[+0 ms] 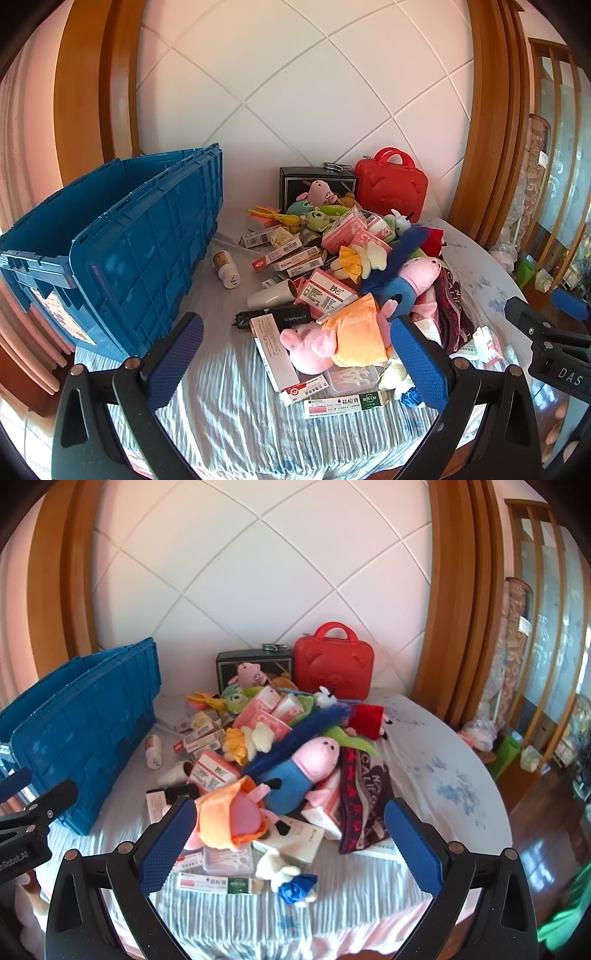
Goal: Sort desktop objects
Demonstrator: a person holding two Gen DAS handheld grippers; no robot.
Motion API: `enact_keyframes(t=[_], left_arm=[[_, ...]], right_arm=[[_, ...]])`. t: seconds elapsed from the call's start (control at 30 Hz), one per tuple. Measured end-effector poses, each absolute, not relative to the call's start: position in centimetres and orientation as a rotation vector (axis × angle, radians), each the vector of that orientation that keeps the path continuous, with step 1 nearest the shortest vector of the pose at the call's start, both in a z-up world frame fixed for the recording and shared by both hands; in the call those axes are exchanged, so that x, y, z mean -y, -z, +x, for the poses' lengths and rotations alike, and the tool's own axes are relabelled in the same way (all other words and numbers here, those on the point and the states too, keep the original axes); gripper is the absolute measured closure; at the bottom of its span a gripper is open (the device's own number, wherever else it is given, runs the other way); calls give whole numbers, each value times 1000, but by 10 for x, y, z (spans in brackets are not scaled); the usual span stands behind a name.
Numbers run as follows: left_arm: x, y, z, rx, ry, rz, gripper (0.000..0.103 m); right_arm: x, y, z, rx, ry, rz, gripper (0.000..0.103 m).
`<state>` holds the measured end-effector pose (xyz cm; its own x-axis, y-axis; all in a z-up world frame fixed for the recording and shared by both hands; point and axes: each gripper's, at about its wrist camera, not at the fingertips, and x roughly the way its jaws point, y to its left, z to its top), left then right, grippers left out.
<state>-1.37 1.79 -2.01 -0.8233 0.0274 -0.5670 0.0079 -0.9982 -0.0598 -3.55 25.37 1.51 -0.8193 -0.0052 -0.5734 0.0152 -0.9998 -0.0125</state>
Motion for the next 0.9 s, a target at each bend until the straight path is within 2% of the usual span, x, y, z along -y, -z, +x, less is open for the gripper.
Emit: enact_keyframes(t=[0.43,0.7,0.9], left_arm=[[-3,55,-34,85,-2931,-1041,0],[14,119,-60,91,-2815,-1230,0],[-5,174,-74,12,-2700,-1325,0]], right_arm=[[-259,16,-48,46,2936,1073,0],[-273,80,-72,94,2910,1335,0],[-281,132,-75,110,2841,1521,0]])
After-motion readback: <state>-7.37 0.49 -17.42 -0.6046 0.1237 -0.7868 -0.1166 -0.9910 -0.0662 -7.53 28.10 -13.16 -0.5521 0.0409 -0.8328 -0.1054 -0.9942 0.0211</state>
